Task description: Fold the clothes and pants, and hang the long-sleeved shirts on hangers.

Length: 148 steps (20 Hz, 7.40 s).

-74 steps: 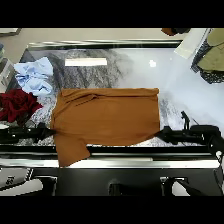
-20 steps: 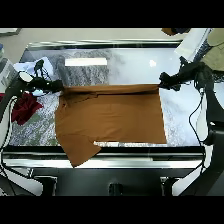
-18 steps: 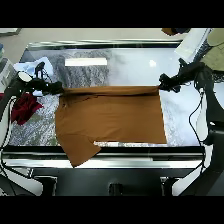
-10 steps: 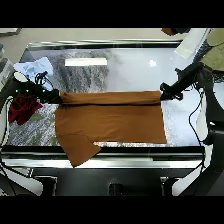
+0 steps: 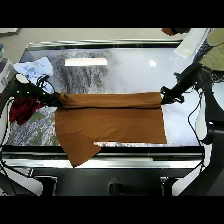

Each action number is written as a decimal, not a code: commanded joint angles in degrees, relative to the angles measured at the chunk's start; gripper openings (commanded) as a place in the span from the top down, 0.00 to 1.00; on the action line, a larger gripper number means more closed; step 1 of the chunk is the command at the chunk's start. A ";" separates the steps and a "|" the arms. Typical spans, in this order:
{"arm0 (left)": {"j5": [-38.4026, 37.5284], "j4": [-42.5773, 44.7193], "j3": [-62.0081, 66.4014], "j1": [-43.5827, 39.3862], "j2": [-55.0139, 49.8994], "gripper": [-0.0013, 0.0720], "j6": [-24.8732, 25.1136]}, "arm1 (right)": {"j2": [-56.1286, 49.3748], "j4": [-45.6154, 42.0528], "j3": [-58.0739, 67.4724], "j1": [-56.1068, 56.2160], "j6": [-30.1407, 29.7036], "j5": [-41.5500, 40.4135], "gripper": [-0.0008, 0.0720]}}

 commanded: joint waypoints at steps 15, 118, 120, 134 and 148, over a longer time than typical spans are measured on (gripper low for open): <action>-2.84 5.22 -0.07 1.42 2.54 0.36 -5.81 | -1.73 -13.38 -0.02 -1.11 -2.25 -5.77 0.24; 5.62 -6.71 -7.65 1.42 8.94 0.96 -7.13 | 26.60 14.14 -41.81 -5.53 -12.26 32.13 0.95; 4.70 -6.71 -3.48 1.22 5.92 0.96 -7.17 | 26.43 13.81 -41.38 -5.55 -11.56 33.68 0.95; 5.66 -6.64 3.65 0.39 -4.90 0.54 -7.30 | 20.37 16.09 -38.45 -7.34 -8.46 33.16 0.41; 0.00 -6.64 16.31 1.86 -1.14 0.54 -7.32 | 8.92 29.68 -34.60 -16.37 -16.22 18.91 0.06</action>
